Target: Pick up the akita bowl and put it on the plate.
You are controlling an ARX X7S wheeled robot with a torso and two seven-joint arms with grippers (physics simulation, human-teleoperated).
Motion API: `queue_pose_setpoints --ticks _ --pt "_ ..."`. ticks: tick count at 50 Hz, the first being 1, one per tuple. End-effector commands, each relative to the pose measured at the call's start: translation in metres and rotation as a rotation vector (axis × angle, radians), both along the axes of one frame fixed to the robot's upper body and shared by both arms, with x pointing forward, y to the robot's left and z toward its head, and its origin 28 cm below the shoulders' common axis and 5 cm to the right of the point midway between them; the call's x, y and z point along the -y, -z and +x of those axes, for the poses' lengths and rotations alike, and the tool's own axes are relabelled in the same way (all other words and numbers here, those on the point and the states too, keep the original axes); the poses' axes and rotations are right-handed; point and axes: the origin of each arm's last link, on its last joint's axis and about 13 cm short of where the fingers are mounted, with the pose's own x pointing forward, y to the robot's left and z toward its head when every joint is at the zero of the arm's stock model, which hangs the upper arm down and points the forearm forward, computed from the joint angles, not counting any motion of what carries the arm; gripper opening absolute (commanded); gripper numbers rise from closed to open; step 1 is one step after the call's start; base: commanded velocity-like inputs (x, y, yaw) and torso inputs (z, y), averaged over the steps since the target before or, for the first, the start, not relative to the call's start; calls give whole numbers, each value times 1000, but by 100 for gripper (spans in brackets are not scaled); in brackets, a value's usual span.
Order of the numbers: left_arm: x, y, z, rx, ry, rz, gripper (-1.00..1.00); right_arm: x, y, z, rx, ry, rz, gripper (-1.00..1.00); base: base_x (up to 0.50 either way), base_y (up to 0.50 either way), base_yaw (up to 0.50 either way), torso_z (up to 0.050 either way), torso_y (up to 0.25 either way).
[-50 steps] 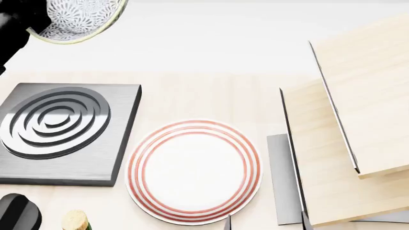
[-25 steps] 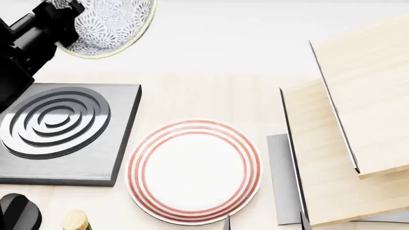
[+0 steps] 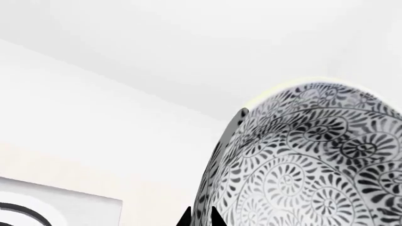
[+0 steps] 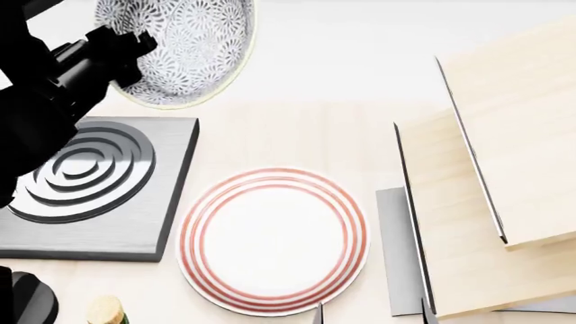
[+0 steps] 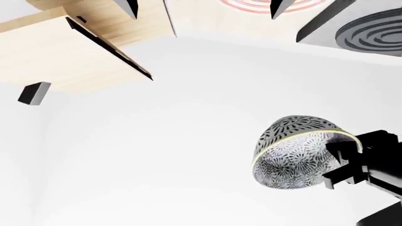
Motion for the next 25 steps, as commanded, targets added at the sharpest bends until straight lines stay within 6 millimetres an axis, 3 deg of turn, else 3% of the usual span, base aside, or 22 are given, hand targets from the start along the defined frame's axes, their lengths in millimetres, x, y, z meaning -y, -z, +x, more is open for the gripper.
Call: queue_pose_setpoints --ticks 1,7,25 --pt "5 2 -2 19 68 53 -100 0 1 0 -4 1 -1 100 0 0 0 0 -150" --pt "6 7 -1 11 88 75 -100 0 0 1 -4 2 1 100 0 0 0 0 -156" --pt "7 18 -4 -7 113 152 -100 0 0 1 -1 1 0 100 0 0 0 0 0"
